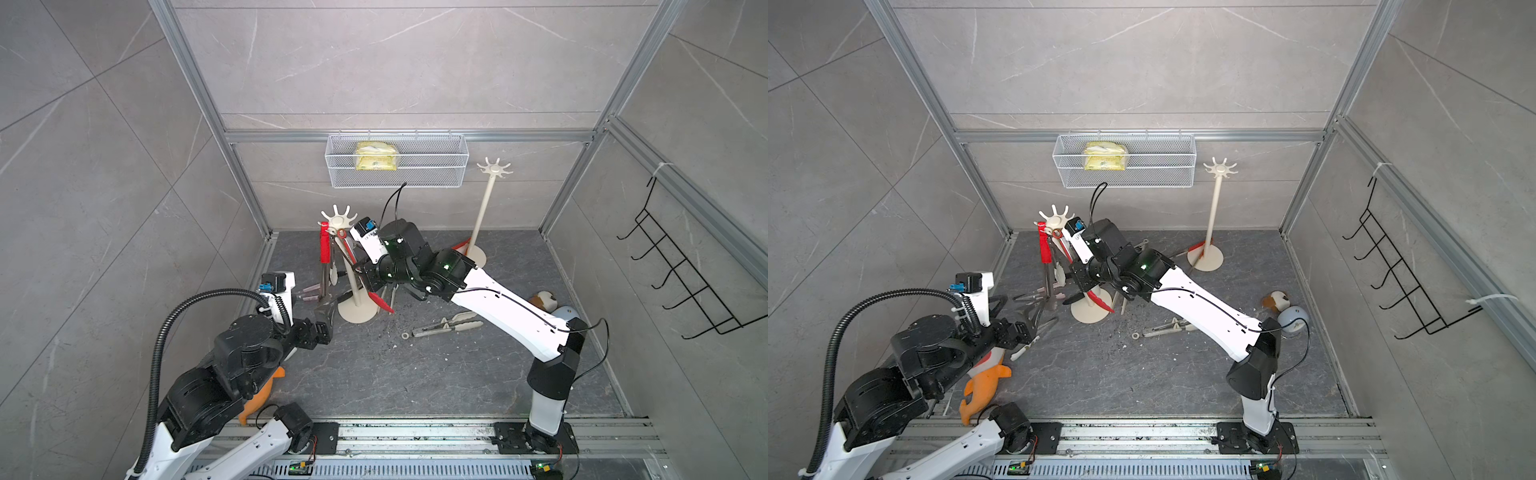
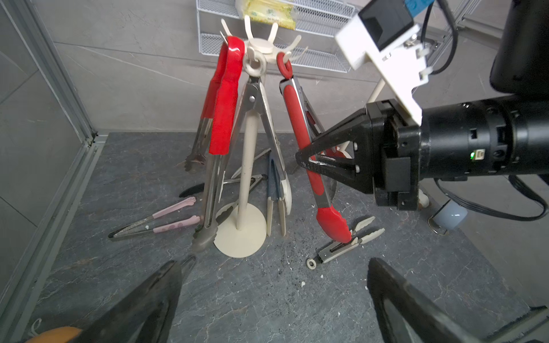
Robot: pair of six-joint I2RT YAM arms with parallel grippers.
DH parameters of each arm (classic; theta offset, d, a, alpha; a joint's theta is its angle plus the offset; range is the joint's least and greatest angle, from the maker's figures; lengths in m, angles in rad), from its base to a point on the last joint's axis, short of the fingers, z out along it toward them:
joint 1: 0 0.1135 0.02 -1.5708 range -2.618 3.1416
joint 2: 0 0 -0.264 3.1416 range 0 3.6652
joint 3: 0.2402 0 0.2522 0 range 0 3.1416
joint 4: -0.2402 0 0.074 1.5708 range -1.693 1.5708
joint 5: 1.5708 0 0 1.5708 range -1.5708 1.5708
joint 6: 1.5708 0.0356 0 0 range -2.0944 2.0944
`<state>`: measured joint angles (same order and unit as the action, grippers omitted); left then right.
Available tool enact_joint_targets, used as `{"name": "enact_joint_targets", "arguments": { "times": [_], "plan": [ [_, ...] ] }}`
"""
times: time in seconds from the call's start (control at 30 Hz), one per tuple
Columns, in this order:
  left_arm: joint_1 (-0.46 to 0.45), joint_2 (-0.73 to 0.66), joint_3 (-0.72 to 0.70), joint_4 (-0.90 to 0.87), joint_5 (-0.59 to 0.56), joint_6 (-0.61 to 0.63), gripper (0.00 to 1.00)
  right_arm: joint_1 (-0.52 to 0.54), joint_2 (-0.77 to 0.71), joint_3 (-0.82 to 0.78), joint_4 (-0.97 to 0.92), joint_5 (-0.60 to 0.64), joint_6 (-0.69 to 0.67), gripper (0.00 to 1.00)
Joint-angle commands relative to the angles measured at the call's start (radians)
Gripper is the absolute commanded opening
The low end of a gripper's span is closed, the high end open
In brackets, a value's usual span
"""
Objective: Hang food tongs on kitchen utensil racks
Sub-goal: Hang the food tongs on the rack.
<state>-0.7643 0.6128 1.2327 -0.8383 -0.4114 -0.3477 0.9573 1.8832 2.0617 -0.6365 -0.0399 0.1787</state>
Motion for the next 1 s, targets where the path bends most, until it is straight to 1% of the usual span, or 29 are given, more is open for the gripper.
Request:
{"name": "enact_joint_targets", "arguments": {
  "times": [0.0, 0.07, 0.13, 0.2, 0.33, 0.43, 0.63, 0.8, 0.97],
  "plan": [
    [-0.004, -0.017, 0.058, 0.004, -0.043, 0.023, 0.99, -0.001, -0.018, -0.027, -0.021, 0.012, -0.001, 0.02],
    [-0.003, -0.007, 0.079, -0.019, -0.052, 0.023, 0.99, 0.0, -0.021, -0.032, -0.02, 0.003, 0.001, 0.07],
    [-0.003, 0.004, 0.084, -0.034, -0.055, 0.017, 0.99, -0.001, -0.027, -0.044, -0.008, 0.002, 0.007, 0.17],
    [-0.003, 0.015, 0.086, -0.031, -0.035, 0.004, 0.99, -0.001, -0.023, -0.042, -0.003, -0.014, 0.006, 0.27],
    [-0.003, 0.031, 0.075, -0.011, -0.007, -0.019, 0.99, -0.002, -0.019, -0.027, -0.014, -0.021, 0.012, 0.38],
    [-0.003, 0.037, 0.07, 0.008, -0.007, -0.018, 0.99, -0.002, -0.024, -0.033, -0.005, -0.026, 0.013, 0.42],
    [-0.003, 0.054, 0.062, 0.032, 0.005, 0.001, 0.99, -0.008, -0.037, -0.039, -0.008, -0.031, 0.017, 0.46],
    [-0.003, 0.059, 0.042, 0.063, 0.016, 0.005, 0.99, -0.022, -0.07, -0.083, 0.004, -0.043, 0.027, 0.5],
    [-0.003, 0.067, 0.038, 0.077, 0.019, 0.009, 1.0, -0.04, -0.109, -0.128, 0.006, -0.055, 0.021, 0.57]
  ]
}}
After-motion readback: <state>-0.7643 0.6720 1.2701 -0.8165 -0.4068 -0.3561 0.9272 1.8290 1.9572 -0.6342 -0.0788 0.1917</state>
